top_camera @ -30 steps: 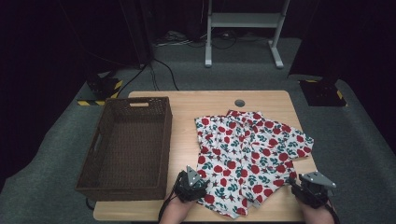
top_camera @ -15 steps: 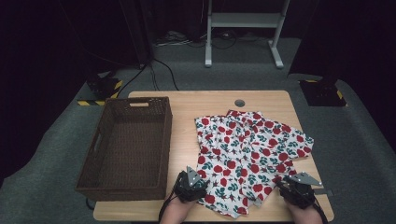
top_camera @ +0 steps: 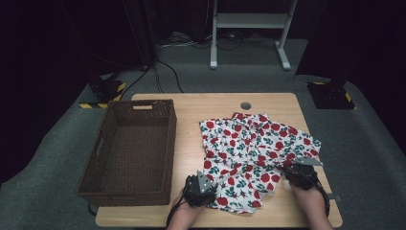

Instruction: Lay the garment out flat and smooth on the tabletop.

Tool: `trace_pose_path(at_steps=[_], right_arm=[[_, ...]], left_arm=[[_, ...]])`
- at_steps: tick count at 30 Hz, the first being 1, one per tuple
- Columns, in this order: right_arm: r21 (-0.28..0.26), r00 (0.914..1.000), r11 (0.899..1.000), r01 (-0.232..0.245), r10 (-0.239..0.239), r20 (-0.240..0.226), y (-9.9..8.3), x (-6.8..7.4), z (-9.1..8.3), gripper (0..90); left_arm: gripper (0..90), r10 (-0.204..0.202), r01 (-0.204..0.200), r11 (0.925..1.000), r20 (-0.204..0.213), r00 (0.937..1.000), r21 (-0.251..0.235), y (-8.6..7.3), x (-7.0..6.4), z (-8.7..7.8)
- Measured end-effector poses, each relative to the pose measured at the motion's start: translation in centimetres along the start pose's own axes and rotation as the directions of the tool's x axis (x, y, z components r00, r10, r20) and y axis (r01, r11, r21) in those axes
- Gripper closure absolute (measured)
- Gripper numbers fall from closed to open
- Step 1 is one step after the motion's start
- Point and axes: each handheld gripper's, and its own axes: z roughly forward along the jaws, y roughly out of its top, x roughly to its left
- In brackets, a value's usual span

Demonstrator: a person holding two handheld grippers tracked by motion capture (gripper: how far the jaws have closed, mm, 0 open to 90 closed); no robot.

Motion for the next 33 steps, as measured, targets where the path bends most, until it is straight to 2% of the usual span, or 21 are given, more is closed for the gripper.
trace_pose_path(at_steps=[5, 7, 9, 12, 16, 22, 25, 29, 33], right_arm=[[0.0, 0.9999, 1.0, -0.008, 0.008, 0.015, 0.9, -0.7, 1.0, 64.3], [0.002, 0.9999, 1.0, -0.015, 0.015, 0.003, 0.9, -0.9, 1.0, 71.2], [0.012, 1.0, 1.0, 0.006, -0.006, 0.007, 0.8, -0.7, 0.8, 83.0], [0.006, 0.9999, 1.0, 0.011, -0.011, -0.005, 0.2, -0.4, 0.1, 86.3], [-0.04, 0.9999, 0.999, -0.005, 0.004, -0.01, -1.3, 0.0, -2.0, 86.7], [-0.112, 0.9999, 0.994, 0.004, -0.005, -0.012, -3.5, 0.5, -6.3, 86.7], [-0.143, 0.9998, 0.99, 0.005, -0.008, -0.019, -3.8, 0.6, -8.0, 86.6], [-0.185, 0.9989, 0.982, 0.041, -0.045, -0.016, -2.7, 1.2, -9.7, 86.7], [-0.206, 0.9978, 0.977, 0.062, -0.066, -0.012, -0.2, 1.6, -9.3, 86.6]], left_arm=[[31.3, 0.011, -0.011, 0.9999, -0.013, 0.9999, -0.004, 0.8, -0.8, 0.8], [32.0, 0.025, -0.025, 0.9996, -0.021, 0.9995, -0.008, 0.8, -1.1, 0.7], [32.1, 0.021, -0.021, 0.9997, -0.02, 0.9996, -0.007, 0.8, -1.2, 0.7], [32.5, 0.019, -0.019, 0.9998, -0.023, 0.9996, -0.007, 0.7, -1.3, 0.5], [33.1, 0.017, -0.018, 0.9998, -0.027, 0.9995, -0.01, 0.5, -1.4, 0.4], [34.3, 0.013, -0.013, 0.9999, -0.025, 0.9996, -0.009, 0.4, -1.3, 0.2], [34.4, 0.014, -0.014, 0.9999, -0.029, 0.9995, -0.009, 0.4, -1.3, 0.2], [35.3, 0.012, -0.013, 0.9998, -0.041, 0.9991, -0.014, 0.3, -1.2, 0.1], [36.6, 0.009, -0.011, 0.9991, -0.048, 0.9988, -0.04, 0.0, -0.7, -0.3]])
